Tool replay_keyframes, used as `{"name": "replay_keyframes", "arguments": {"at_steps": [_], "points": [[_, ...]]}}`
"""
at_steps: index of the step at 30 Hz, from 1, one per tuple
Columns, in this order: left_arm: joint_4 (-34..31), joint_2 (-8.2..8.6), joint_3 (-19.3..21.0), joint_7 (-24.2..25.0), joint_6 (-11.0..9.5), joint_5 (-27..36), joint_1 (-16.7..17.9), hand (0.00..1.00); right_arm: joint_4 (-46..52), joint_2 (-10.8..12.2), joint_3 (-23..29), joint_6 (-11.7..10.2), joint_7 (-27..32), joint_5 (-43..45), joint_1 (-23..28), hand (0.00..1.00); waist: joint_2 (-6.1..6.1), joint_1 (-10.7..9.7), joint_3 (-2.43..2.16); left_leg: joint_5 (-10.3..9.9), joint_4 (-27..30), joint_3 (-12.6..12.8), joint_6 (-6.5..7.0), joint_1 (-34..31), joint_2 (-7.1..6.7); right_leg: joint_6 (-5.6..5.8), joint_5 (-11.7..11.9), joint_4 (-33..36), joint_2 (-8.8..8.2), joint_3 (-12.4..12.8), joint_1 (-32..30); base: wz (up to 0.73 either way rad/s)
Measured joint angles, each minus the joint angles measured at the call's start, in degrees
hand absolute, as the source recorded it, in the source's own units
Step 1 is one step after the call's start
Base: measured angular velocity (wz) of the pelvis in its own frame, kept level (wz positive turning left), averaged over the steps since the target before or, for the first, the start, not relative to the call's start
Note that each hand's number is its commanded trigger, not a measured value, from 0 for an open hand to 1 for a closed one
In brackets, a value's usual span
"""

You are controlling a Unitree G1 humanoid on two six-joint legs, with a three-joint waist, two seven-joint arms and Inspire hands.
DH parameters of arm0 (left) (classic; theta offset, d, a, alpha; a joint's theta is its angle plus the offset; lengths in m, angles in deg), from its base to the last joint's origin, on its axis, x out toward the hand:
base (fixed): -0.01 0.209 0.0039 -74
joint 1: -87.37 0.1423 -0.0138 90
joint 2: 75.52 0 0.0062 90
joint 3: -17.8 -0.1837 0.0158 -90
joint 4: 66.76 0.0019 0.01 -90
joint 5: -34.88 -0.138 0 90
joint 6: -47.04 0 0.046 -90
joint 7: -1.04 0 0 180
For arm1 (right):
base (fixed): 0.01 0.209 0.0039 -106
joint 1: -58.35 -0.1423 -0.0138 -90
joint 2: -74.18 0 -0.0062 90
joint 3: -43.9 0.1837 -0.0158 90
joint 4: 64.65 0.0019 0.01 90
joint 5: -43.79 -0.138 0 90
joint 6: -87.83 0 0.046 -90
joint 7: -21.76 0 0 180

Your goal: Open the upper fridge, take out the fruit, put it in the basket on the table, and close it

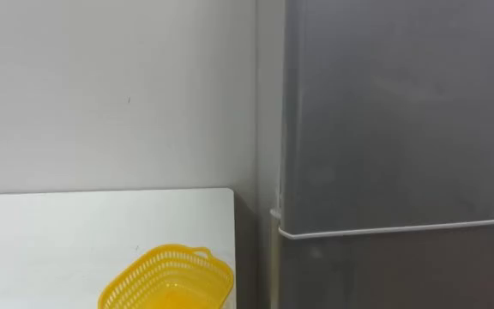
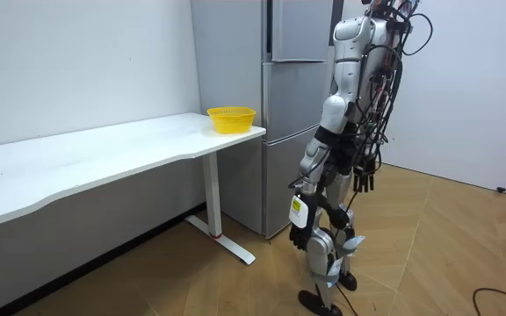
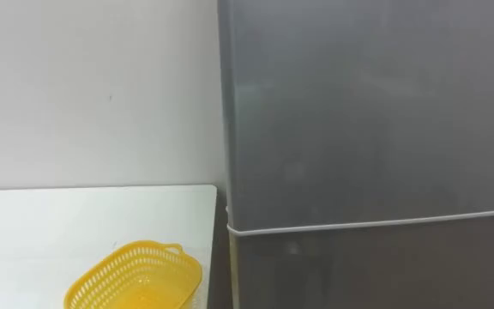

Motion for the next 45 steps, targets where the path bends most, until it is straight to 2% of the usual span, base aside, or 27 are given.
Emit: {"name": "replay_keyframes", "arguments": {"at_steps": [9, 20, 26, 29, 32, 38, 40, 41, 43, 45], "points": [[-0.41, 0.21, 1.61, -1.27, 0.13, 1.19, 0.90, 0.00, -0.18, -0.02, 0.02, 0.02, -0.35, -1.16, 0.14, 0.00, -0.11, 0.00, -0.44, 0.00, -0.01, -0.24, 0.00, 0.07, -0.09, 0.01, 0.00, -0.13, -0.04, -0.65, 0.29, 0.02], [-0.35, 0.25, 2.32, -2.61, 0.13, 3.69, 1.09, 0.00, -0.48, 0.02, 0.03, 0.04, -0.54, -1.94, 0.01, 0.00, -0.52, 0.02, -0.31, 0.01, 0.04, -1.06, 0.00, 0.09, -0.17, 0.06, -0.04, -0.02, -0.41, -1.23, 0.60, 0.03], [-0.36, 0.43, 3.95, -3.70, 0.10, 6.85, 1.26, 0.00, -0.43, 0.04, 0.56, 1.16, -0.39, -2.56, 0.19, 0.00, -0.80, 0.15, -0.30, 0.00, 0.14, -1.94, 0.01, -0.34, -0.48, 0.25, -0.17, 0.02, -0.69, -1.74, 0.40, 0.05], [-0.35, 0.45, 5.18, -5.41, -0.08, 12.38, 1.37, 0.00, -0.50, -0.01, 1.13, 1.19, -0.47, -3.26, 0.12, 0.00, -0.89, 0.09, -0.29, 0.00, 0.20, -2.25, 0.02, -0.53, -0.68, 0.40, -0.29, 0.00, -0.90, -2.07, 0.35, 0.05], [-0.72, 0.62, 8.16, -7.79, -0.17, 17.26, 1.76, 0.00, -0.17, 0.00, 1.39, 1.16, -0.42, -3.96, -0.13, 0.00, -0.93, 0.18, -0.27, 0.00, 0.12, -2.17, 0.03, -0.56, -0.75, 0.47, -0.37, -0.06, -0.97, -2.18, 0.39, 0.00], [-2.20, 0.72, 13.85, -17.11, -0.52, 32.17, 2.24, 0.00, -0.15, -0.01, 1.62, 1.10, 1.66, -6.02, -0.08, 0.00, -0.54, 0.38, -0.17, 0.00, 0.03, -2.60, 0.02, -0.09, -0.82, 0.53, -0.28, -1.00, -0.86, -2.24, 1.38, 0.01], [-6.09, 0.87, 17.03, -20.58, -0.73, 37.27, 2.29, 0.00, 0.08, -0.08, 1.87, 0.99, 2.24, -5.45, -0.07, 0.00, -0.39, 0.73, -0.08, 0.00, -0.06, -2.58, 0.02, -0.11, -0.81, 0.53, -0.28, -0.98, -0.85, -2.22, 1.34, 0.00], [-7.20, 0.87, 17.72, -21.53, -1.06, 38.36, 2.27, 0.00, 0.21, -0.09, 2.43, 0.96, 2.24, -5.24, -0.08, 0.00, -0.37, 0.82, -0.07, 0.00, -0.05, -2.47, 0.02, -0.14, -0.82, 0.53, -0.28, -0.98, -0.86, -2.26, 1.29, 0.00], [-9.96, 0.92, 20.80, -25.51, -3.65, 40.66, 1.20, 0.00, 0.41, -0.44, 4.53, 0.11, 2.71, -4.94, -0.09, 0.00, -0.12, 1.72, 0.01, 0.00, -0.05, -2.35, 0.02, -0.33, -0.84, 0.53, -0.28, -0.97, -0.90, -2.27, 1.06, 0.00], [-12.85, 1.17, 22.40, -28.58, -5.42, 41.28, 1.08, 0.00, 0.61, -0.79, 5.63, -0.45, 3.29, -5.17, -0.09, 0.00, -0.06, 1.99, -0.02, -0.01, -0.23, -2.41, 0.05, -0.40, -0.86, 0.53, -0.28, -0.97, -0.79, -2.33, 0.96, 0.00]]}}
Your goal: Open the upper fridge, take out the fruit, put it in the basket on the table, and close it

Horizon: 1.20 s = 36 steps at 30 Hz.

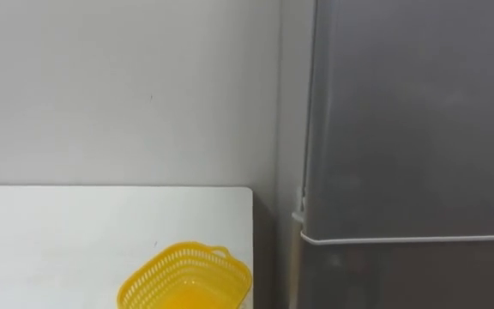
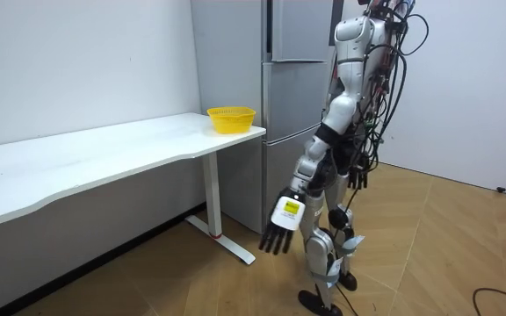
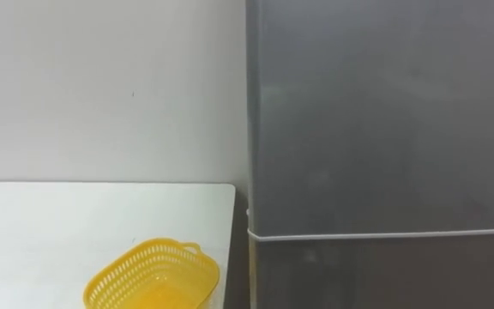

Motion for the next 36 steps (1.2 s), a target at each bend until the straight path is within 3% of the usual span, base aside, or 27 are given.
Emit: {"name": "replay_keyframes", "arguments": {"at_steps": [2, 6, 10, 21, 27, 29, 36], "points": [[-2.68, 0.10, 0.79, -2.99, -1.27, 0.57, -0.06, 0.00, 0.34, -0.28, -0.04, -0.70, 0.83, -0.52, 0.14, 0.00, 0.43, 0.43, -0.25, 0.00, -0.41, -0.12, 0.01, 0.01, 0.02, 0.00, 0.01, 0.03, 0.26, -0.04, -0.19, 0.00], [-15.11, 1.40, 1.54, -11.02, -3.19, 3.71, 1.29, 0.00, 1.42, -0.40, -0.01, -2.28, 1.08, -0.57, 0.56, 0.00, 0.59, 1.53, -0.41, -0.01, -0.41, -0.70, 0.01, -0.60, 0.01, -0.01, 0.02, 0.04, 0.23, -0.27, -0.82, 0.03], [-25.11, 1.80, 1.59, -17.84, -7.83, 3.70, 2.04, 0.00, 2.44, -0.38, 0.00, -4.23, 2.02, -0.21, 1.11, 0.00, 0.81, 1.52, -0.49, 0.00, -0.28, -0.98, 0.01, -0.63, -0.06, -0.01, 0.02, 0.23, 0.23, -0.23, -0.74, 0.01], [-55.33, 0.94, 1.88, -26.85, -13.23, 1.71, 2.07, 0.00, 3.62, -0.06, -0.01, -6.59, 1.95, -0.75, 3.64, 0.00, 0.88, 1.43, -0.51, 0.01, -0.25, -1.50, 0.00, -0.55, -0.16, -0.01, 0.02, 0.17, 0.24, 0.00, -0.71, -0.01], [-69.79, 0.07, 2.09, -26.04, -14.73, 0.35, 1.63, 0.00, 1.44, 0.19, -0.08, -7.87, 0.35, -0.48, 4.19, 0.00, 0.91, 1.18, -0.44, 0.01, -0.02, -1.61, 0.01, -0.59, -0.15, -0.01, 0.02, 0.07, 0.22, -0.06, -0.64, 0.00], [-73.80, -1.39, 2.08, -24.17, -15.96, 0.34, 1.62, 0.00, 0.63, 0.20, -0.07, -8.45, -0.49, -0.44, 4.53, 0.00, 0.81, 0.98, -0.24, 0.00, -0.03, -1.56, 0.01, -0.60, -0.16, -0.01, 0.02, 0.07, 0.22, -0.05, -0.59, 0.00], [-82.19, -2.13, -1.18, -15.52, -16.68, 0.52, 0.45, 0.00, -1.42, 0.60, -0.19, -8.39, -2.14, -0.38, 3.21, 0.00, 0.69, -0.50, 0.28, 0.00, 0.78, -1.91, 0.01, -2.17, -0.19, -0.01, 0.02, 0.16, -0.09, -0.07, -1.80, 0.03]]}}
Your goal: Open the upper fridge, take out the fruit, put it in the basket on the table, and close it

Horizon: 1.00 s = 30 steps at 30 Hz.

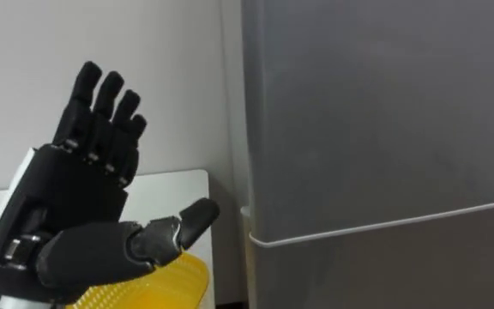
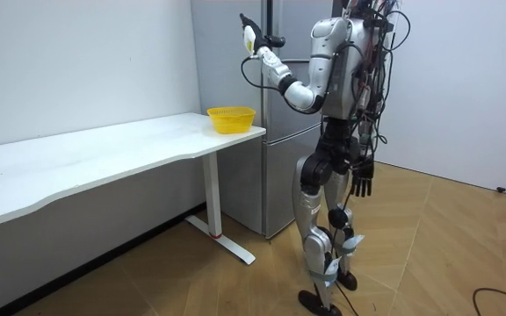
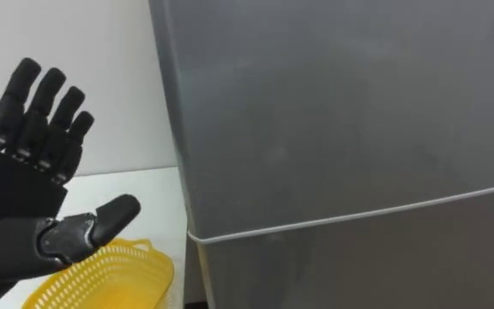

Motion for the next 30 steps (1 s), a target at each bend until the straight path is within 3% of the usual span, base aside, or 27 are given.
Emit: {"name": "replay_keyframes", "arguments": {"at_steps": [6, 12, 22, 26, 30], "points": [[0.01, -0.01, -0.04, 4.85, 2.63, 1.67, 0.00, 0.00, 0.69, -0.16, 0.04, 0.28, 0.11, -0.07, -0.16, 0.00, -0.27, -0.73, 0.20, 0.00, -0.09, 1.29, 0.00, 0.50, 0.21, 0.00, -0.01, 0.65, 0.03, 0.17, 0.03, -0.01], [0.02, -0.01, -0.78, 6.95, 3.76, 2.19, 0.00, 0.00, 1.17, -0.20, 0.04, 0.35, 0.70, -0.01, -0.95, 0.00, -0.31, -0.88, 0.22, 0.00, -0.04, 1.56, 0.00, 0.55, 0.13, 0.01, -0.04, 0.62, -0.03, 0.71, -0.21, 0.01], [0.27, -0.02, -2.93, 9.63, 4.03, 1.59, 0.00, 0.00, 0.99, -0.28, 0.01, 1.46, 1.23, 0.10, -0.98, 0.00, 0.17, -1.04, -0.18, 0.00, -0.02, 2.22, 0.00, 0.92, 0.20, -0.01, 0.05, 0.90, 0.16, 1.26, -0.53, -0.01], [0.89, -0.40, -5.68, 11.75, 4.99, -0.38, 0.01, 0.00, 0.51, -0.54, 0.00, 1.43, 1.21, 0.05, -1.10, 0.00, 0.18, -1.15, -0.17, 0.00, -0.02, 2.20, 0.00, 0.99, 0.21, -0.01, 0.09, 0.78, 0.17, 1.22, -0.11, 0.00], [1.36, -1.43, -5.80, 12.15, 4.92, -0.34, 0.01, 0.00, 0.52, -0.89, -0.02, 1.43, 1.21, 0.11, -1.28, 0.00, 0.17, -1.30, -0.01, 0.00, 0.00, 2.14, 0.00, 0.99, 0.23, -0.03, 0.11, 0.73, 0.17, 1.07, 0.33, 0.00]]}}
